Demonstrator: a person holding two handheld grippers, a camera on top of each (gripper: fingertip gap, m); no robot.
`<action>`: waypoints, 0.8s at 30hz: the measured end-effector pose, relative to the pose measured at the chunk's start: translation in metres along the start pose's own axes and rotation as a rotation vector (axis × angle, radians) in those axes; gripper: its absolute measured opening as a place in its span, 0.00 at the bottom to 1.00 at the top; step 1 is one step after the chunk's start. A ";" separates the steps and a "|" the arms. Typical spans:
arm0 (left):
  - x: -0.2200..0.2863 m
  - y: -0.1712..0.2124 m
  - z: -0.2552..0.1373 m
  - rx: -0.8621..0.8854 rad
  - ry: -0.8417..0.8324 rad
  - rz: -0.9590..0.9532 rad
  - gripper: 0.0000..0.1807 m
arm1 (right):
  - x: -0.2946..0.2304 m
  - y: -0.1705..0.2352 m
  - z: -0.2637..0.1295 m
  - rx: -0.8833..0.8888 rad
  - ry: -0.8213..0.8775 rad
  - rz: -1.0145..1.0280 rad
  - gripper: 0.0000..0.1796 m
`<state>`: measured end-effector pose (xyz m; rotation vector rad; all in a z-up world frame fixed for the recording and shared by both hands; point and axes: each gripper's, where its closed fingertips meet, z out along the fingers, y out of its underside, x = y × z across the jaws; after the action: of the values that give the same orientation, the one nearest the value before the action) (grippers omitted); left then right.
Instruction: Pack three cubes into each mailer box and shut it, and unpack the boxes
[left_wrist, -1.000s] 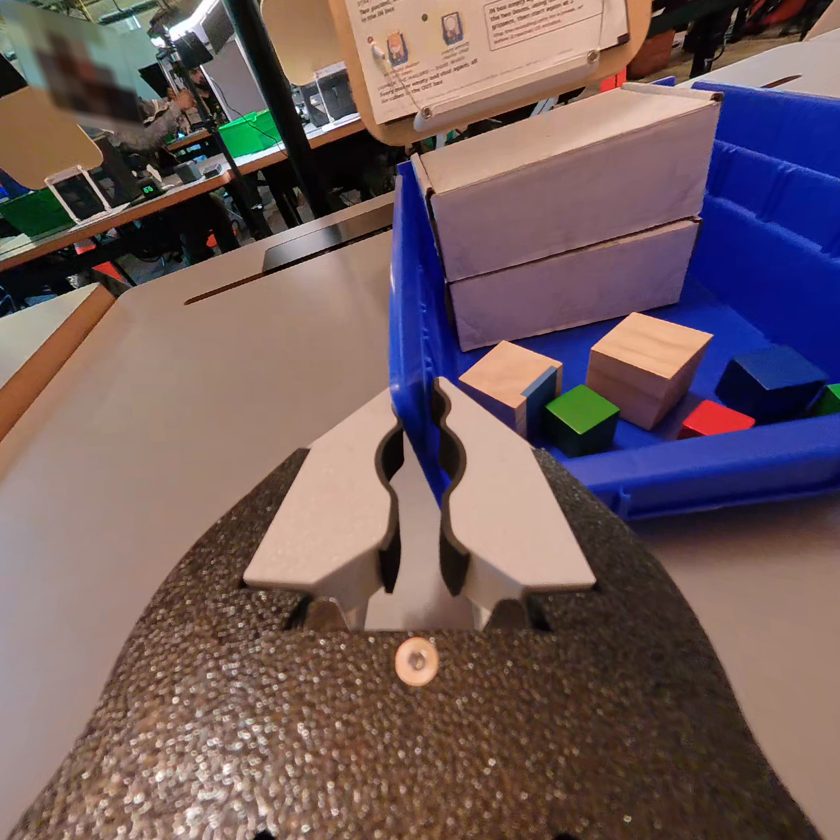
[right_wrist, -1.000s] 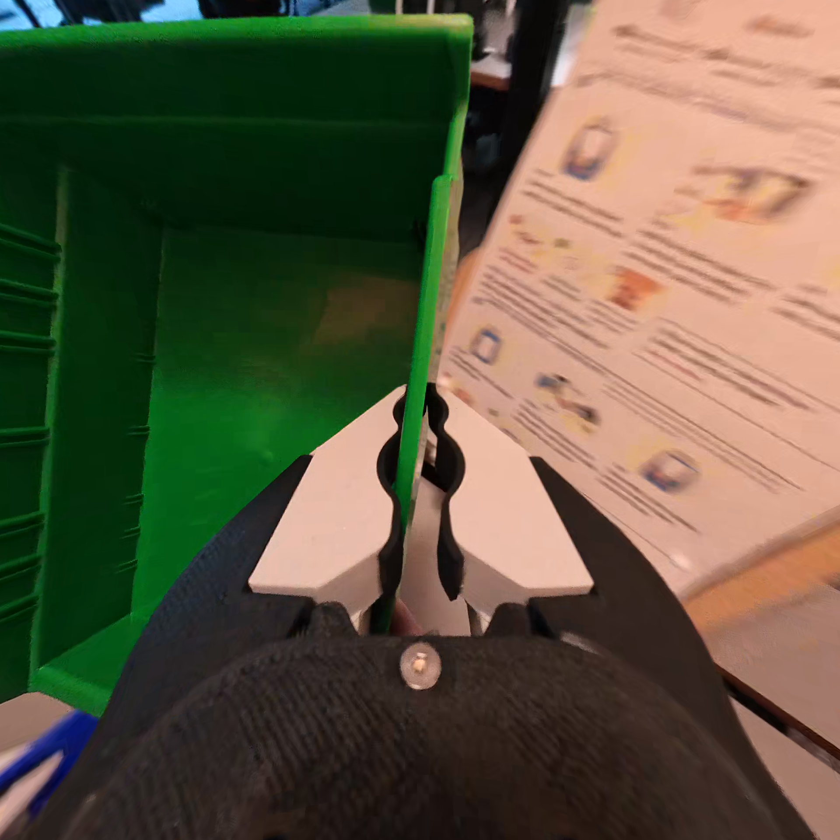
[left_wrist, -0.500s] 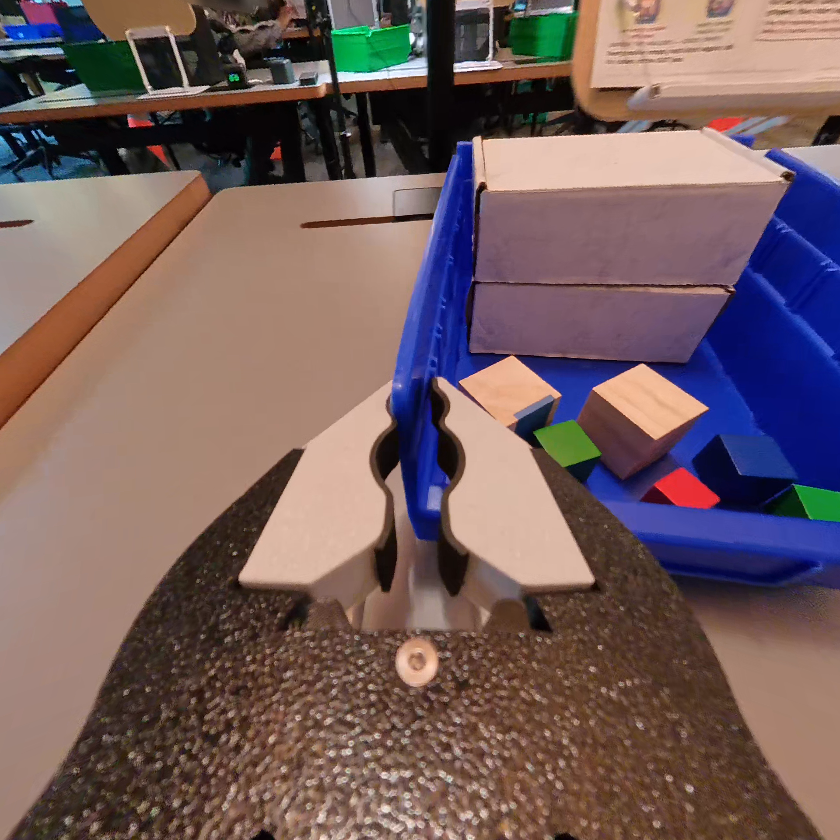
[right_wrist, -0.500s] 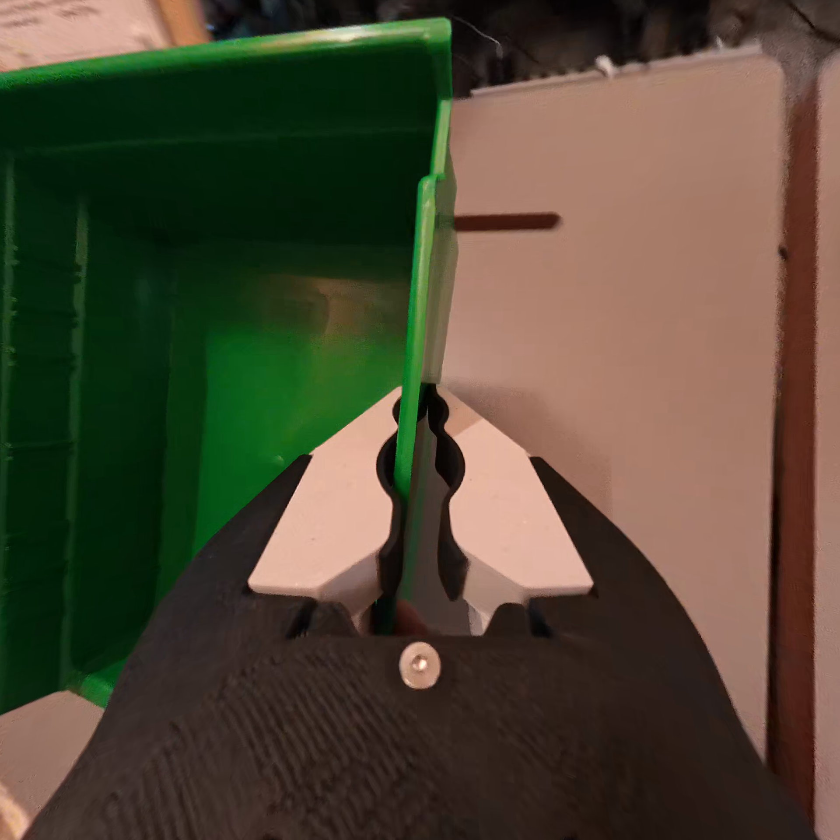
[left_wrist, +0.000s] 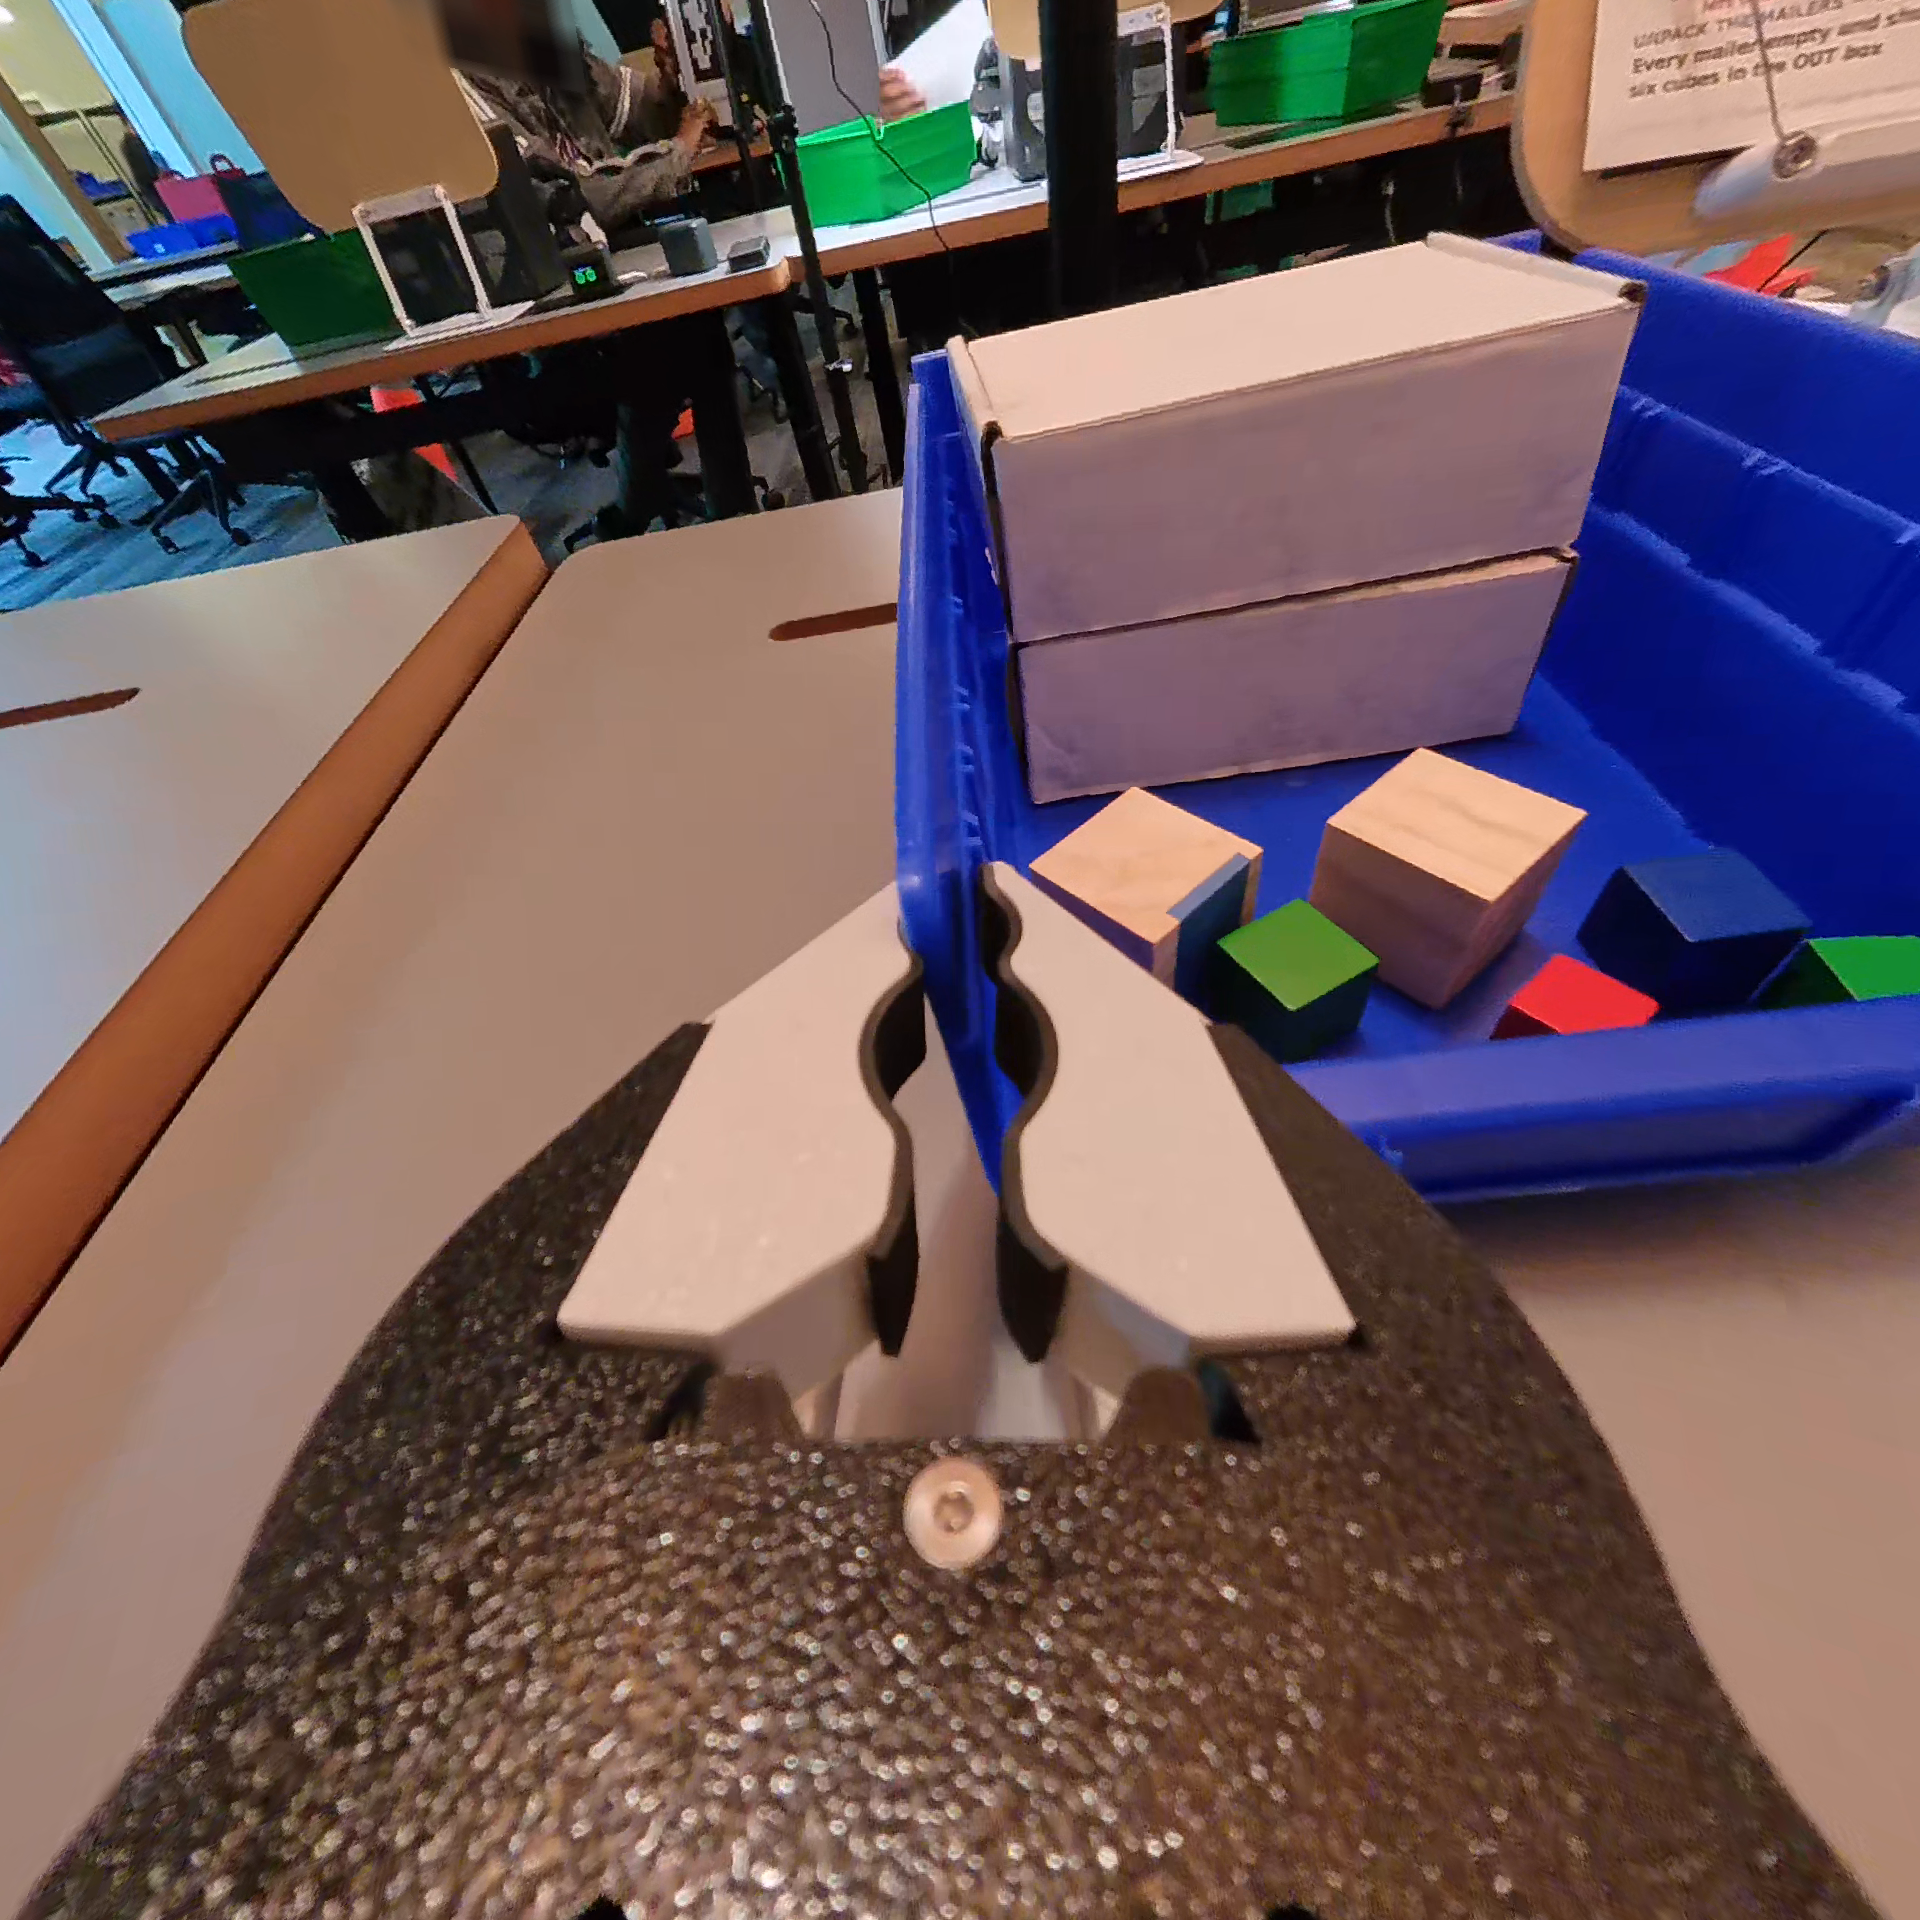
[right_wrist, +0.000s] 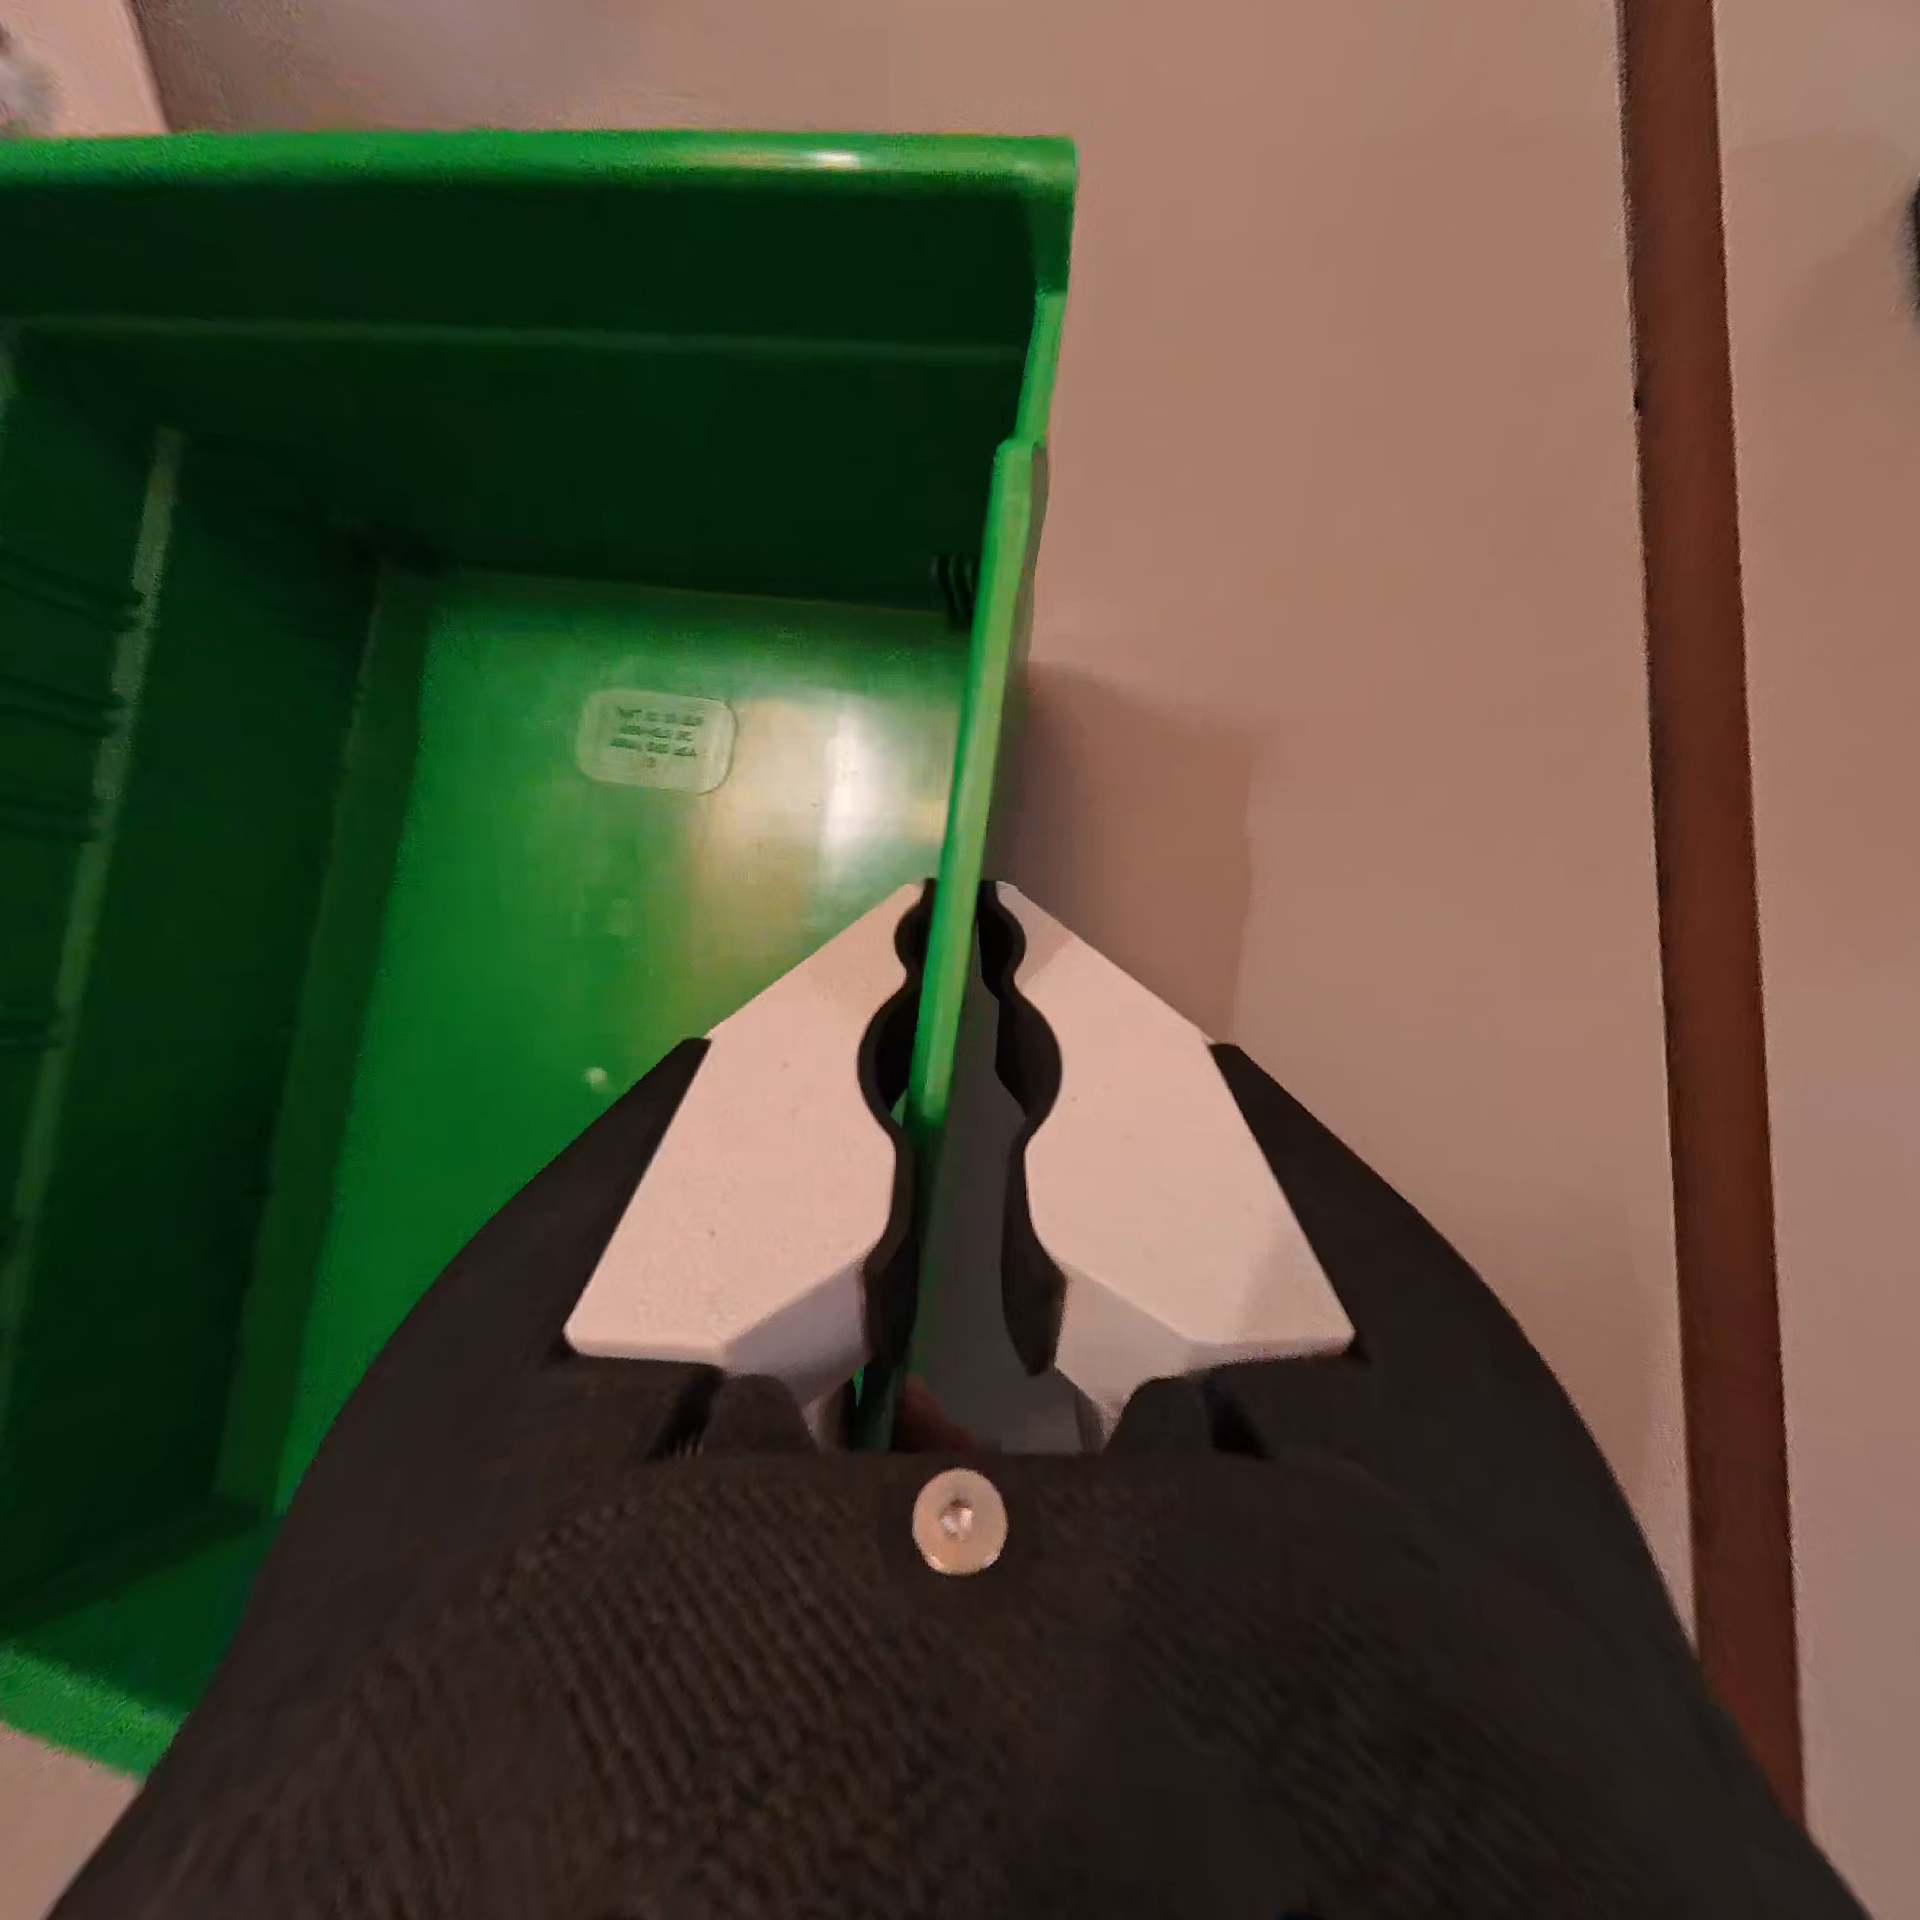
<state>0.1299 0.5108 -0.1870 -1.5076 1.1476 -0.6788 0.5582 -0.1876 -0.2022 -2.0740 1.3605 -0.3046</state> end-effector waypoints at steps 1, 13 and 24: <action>-0.001 0.000 0.002 -0.001 -0.003 -0.001 0.02 | -0.002 -0.002 0.007 -0.003 0.012 -0.016 0.03; 0.004 -0.036 -0.010 -0.045 0.085 0.286 0.28 | -0.016 -0.073 -0.053 0.246 0.370 -0.419 0.58; 0.055 -0.102 0.034 -0.349 0.556 0.765 0.65 | -0.318 0.032 -0.138 0.637 -0.440 -0.618 0.63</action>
<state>0.2111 0.4700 -0.1070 -1.0185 2.1982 -0.3689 0.3242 0.0332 -0.0694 -1.7987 0.2769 -0.4345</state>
